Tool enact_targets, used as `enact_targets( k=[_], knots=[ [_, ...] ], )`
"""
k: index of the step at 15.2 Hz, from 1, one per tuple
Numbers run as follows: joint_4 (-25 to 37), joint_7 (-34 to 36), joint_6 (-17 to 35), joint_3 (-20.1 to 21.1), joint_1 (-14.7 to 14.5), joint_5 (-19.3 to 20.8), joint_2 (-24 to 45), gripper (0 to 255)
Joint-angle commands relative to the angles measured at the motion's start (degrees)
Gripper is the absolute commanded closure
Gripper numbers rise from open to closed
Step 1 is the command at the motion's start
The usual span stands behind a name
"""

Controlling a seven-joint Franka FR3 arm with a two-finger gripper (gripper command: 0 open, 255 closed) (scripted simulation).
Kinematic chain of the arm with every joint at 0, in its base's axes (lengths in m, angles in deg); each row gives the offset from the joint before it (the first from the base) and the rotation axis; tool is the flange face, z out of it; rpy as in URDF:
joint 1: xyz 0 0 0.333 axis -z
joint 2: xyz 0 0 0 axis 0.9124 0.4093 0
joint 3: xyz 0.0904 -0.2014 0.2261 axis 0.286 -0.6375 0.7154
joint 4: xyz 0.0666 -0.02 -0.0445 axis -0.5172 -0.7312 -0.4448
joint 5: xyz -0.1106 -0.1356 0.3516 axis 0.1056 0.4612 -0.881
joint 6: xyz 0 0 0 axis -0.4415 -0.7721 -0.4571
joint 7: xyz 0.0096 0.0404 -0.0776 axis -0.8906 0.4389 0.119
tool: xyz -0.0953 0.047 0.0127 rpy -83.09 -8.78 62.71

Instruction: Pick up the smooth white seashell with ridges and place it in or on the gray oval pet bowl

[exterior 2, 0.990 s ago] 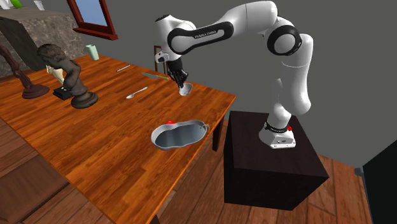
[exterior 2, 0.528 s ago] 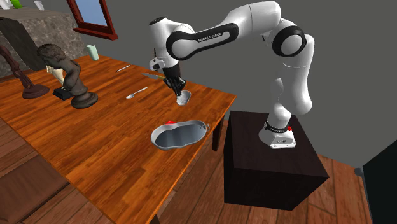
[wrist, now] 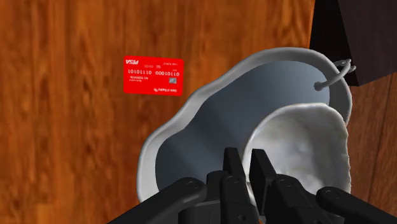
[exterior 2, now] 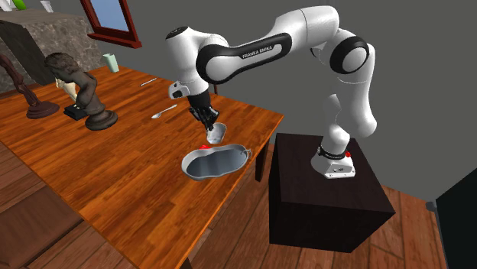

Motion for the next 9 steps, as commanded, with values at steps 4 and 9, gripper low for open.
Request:
enact_targets(
  k=[4,9],
  knots=[
    [-1.3,1.8,1.6,0.7,-1.1,-0.1,0.3,255],
    [-4.8,1.8,5.4,0.7,-1.1,-0.2,0.6,255]
  ],
)
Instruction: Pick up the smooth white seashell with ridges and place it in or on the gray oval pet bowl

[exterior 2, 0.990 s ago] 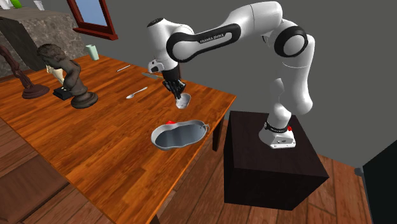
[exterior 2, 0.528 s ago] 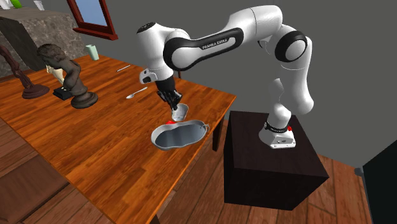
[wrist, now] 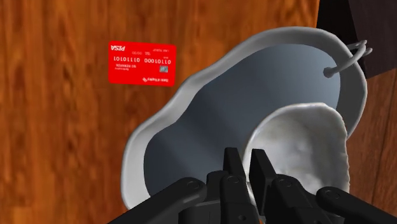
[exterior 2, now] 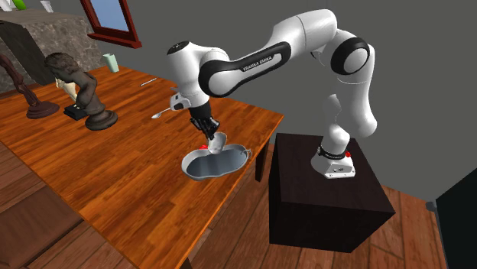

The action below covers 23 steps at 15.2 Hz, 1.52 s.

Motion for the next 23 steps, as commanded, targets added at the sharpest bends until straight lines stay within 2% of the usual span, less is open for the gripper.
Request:
enact_targets(
  k=[1,8,16,17,22,23],
  knots=[
    [-1.4,0.0,1.6,0.0,0.0,0.0,0.2,255],
    [-5.9,0.0,7.2,0.1,0.0,-0.2,1.3,255],
    [-5.9,0.0,7.2,0.1,0.0,-0.2,1.3,255],
    [-5.9,0.0,7.2,0.1,0.0,-0.2,1.3,0],
    [-5.9,0.0,7.2,0.1,0.0,-0.2,1.3,0],
    [-4.0,0.0,5.3,0.1,0.0,-0.2,1.3,0]
  ],
)
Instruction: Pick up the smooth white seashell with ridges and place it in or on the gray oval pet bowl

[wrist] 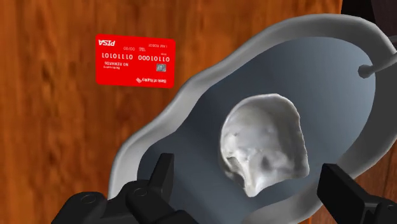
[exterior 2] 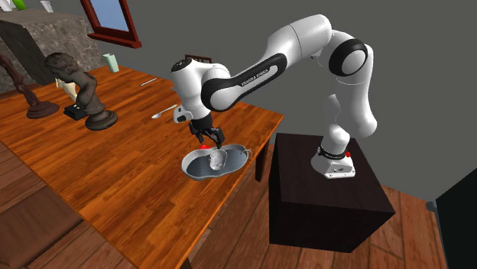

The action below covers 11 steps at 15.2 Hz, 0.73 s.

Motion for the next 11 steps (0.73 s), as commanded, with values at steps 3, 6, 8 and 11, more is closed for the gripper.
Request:
enact_targets(
  k=[3,6,8,11],
  knots=[
    [7.2,0.0,-6.7,0.0,0.1,0.0,0.5,0],
    [7.2,0.0,-6.7,0.0,0.1,0.0,0.5,0],
    [7.2,0.0,-6.7,0.0,0.1,0.0,0.5,0],
    [7.2,0.0,-6.7,0.0,0.1,0.0,0.5,0]
  ],
)
